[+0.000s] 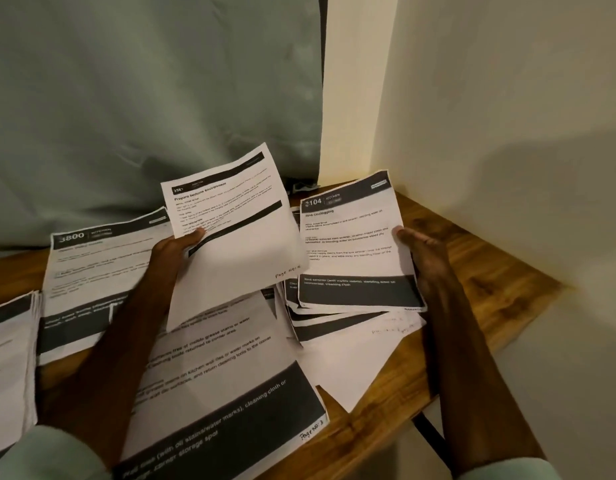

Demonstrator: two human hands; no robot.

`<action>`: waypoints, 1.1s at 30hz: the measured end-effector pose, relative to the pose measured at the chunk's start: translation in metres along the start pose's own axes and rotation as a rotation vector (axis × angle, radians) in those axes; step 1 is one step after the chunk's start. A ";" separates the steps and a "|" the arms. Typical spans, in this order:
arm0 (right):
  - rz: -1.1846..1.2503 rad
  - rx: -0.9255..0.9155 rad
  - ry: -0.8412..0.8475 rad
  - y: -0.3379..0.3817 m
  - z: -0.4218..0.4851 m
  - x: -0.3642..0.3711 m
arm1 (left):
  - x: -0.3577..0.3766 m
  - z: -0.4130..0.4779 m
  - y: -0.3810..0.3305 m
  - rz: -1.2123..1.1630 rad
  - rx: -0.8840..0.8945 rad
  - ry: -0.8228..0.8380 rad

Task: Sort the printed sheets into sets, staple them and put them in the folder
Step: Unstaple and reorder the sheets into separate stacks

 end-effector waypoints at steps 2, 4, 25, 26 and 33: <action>0.053 -0.011 -0.002 0.001 -0.001 0.000 | 0.003 0.001 -0.001 -0.006 0.015 0.025; 0.061 -0.039 -0.022 0.004 -0.001 0.000 | 0.006 -0.003 -0.002 -0.021 0.025 0.043; -0.469 -0.525 -0.159 0.049 -0.028 0.033 | 0.011 -0.028 -0.016 -0.335 0.117 0.047; -0.378 -0.498 -0.180 0.051 -0.028 0.031 | 0.004 -0.024 -0.017 -0.382 0.106 -0.003; -0.229 -0.432 -0.147 0.079 -0.040 0.069 | -0.052 -0.017 -0.028 -0.606 0.105 -0.194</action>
Point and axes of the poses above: each hand's wrist, its own z-axis towards the middle knuckle, its own x-axis out of the palm, y = z × x, the point moved 9 cm from there along z, towards the middle knuckle, and after that the axes turned 3 degrees about -z, right-handed, at the moved point
